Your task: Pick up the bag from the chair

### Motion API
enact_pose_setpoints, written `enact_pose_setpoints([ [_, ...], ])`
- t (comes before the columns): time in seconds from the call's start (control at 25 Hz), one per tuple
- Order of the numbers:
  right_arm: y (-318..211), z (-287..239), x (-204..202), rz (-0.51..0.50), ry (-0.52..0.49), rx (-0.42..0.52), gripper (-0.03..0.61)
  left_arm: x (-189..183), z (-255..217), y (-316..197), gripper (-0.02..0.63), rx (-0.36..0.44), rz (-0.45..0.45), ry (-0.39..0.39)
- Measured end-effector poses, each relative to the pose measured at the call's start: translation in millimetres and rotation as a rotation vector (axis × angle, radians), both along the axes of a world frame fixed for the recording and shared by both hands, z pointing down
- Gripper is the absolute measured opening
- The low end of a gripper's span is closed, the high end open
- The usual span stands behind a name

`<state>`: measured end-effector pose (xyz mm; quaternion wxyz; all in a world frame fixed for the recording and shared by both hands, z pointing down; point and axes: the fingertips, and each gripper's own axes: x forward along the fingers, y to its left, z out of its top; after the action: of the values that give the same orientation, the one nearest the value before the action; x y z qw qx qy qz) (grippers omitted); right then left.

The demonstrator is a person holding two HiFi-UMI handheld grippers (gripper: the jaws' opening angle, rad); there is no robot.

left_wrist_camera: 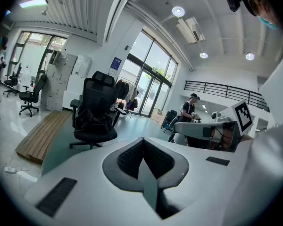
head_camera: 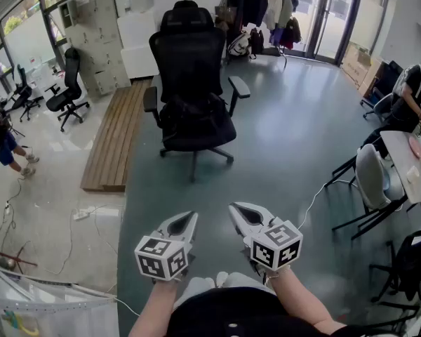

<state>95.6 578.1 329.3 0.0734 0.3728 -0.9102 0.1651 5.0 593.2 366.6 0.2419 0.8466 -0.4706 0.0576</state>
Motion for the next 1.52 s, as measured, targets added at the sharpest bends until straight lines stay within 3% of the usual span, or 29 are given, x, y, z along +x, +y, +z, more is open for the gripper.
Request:
enact_pose_setpoints([
  [0.44,-3.3,0.2,5.1,-0.015,-0.005,-0.003,-0.003,1.5,-0.3,-10.4,0.017,-0.006,-0.040,0.019],
  [0.68,-7.0,-3.5,13.6,-0.038,-0.051,-0.008,-0.002,15.6,-7.5,-16.4,0.018,0.021,-0.033,0.083],
  [1.16,-11.5,12.9,51.8,-0.038,-0.064,-0.016,-0.002,60.9,5.2,-23.6,0.018,0.018,-0.024,0.063],
  [1.52,-37.2,26.7,46.9,-0.046,-0.073,-0.055,-0.002,57.1,13.4,-52.0,0.017,-0.007,-0.021,0.067],
])
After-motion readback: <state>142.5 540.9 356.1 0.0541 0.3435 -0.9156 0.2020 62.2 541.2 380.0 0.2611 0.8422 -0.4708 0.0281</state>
